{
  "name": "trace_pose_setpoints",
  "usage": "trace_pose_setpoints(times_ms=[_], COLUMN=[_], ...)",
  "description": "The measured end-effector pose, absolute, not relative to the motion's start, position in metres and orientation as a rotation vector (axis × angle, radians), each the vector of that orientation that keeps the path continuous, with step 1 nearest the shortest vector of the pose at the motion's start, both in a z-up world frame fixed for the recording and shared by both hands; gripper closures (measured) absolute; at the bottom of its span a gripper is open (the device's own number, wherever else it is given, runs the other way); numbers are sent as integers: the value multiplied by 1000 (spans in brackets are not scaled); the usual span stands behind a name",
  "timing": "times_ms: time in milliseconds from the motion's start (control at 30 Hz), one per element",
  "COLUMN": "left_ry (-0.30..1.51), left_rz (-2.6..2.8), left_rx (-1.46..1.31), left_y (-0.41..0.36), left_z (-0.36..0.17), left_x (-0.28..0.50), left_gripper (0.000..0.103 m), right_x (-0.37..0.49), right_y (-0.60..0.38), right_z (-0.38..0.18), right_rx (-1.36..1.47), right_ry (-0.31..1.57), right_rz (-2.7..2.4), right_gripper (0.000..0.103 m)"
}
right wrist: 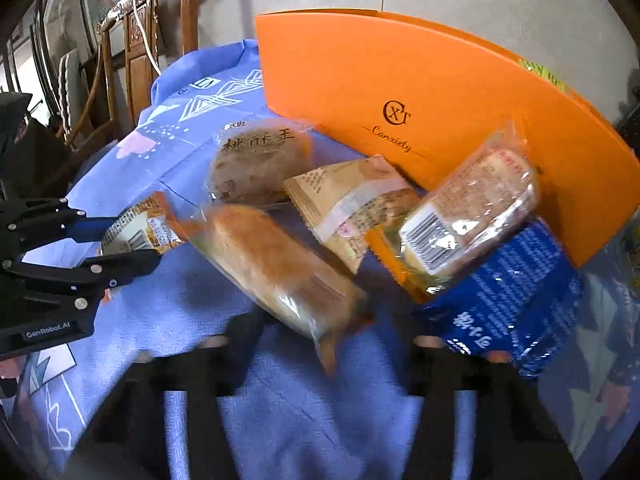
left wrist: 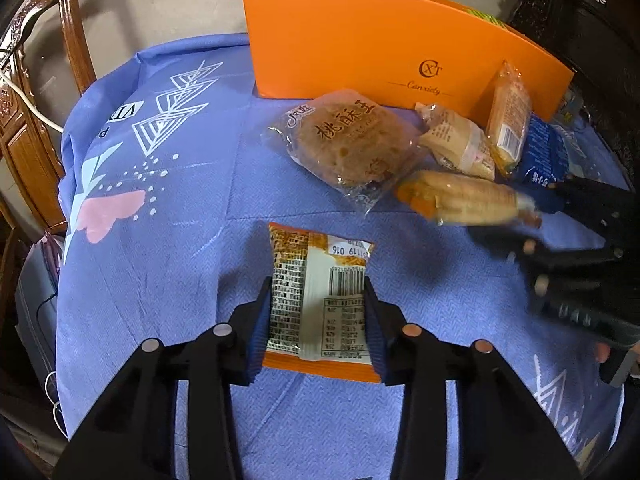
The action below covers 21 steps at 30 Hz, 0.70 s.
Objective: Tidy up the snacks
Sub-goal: 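Grasp the orange-white snack packet with the left gripper while the right grasps the yellow round-label pastry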
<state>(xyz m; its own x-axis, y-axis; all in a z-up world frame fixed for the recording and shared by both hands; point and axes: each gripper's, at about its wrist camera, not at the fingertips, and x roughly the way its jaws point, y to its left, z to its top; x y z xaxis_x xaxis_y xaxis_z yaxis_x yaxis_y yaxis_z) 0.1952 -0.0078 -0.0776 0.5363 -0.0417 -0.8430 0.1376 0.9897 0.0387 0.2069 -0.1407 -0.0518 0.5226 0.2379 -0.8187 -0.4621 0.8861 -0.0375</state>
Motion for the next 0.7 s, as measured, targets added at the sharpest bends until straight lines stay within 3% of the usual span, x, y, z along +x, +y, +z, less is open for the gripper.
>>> trace_pose_setpoints(times_ms=[67, 200, 600, 633, 667, 700], left_ry=[996, 993, 988, 985, 986, 987], left_rz=[-103, -106, -110, -112, -111, -109], left_rx=[104, 104, 107, 107, 105, 102], left_y=[-8, -8, -8, -9, -9, -8], left_z=[-77, -77, -77, -76, -76, -76], left_x=[195, 193, 190, 189, 190, 190], left_gripper=[64, 64, 64, 64, 64, 64], right_x=[206, 196, 170, 167, 166, 164], right_y=[-146, -156, -149, -147, -146, -145], right_z=[-48, -45, -28, -27, -24, -21], right_rx=[-238, -212, -185, -205, -218, -237], right_ry=[953, 930, 1009, 1007, 993, 974], right_rz=[428, 418, 604, 603, 592, 568], right_gripper=[91, 96, 91, 87, 67, 38])
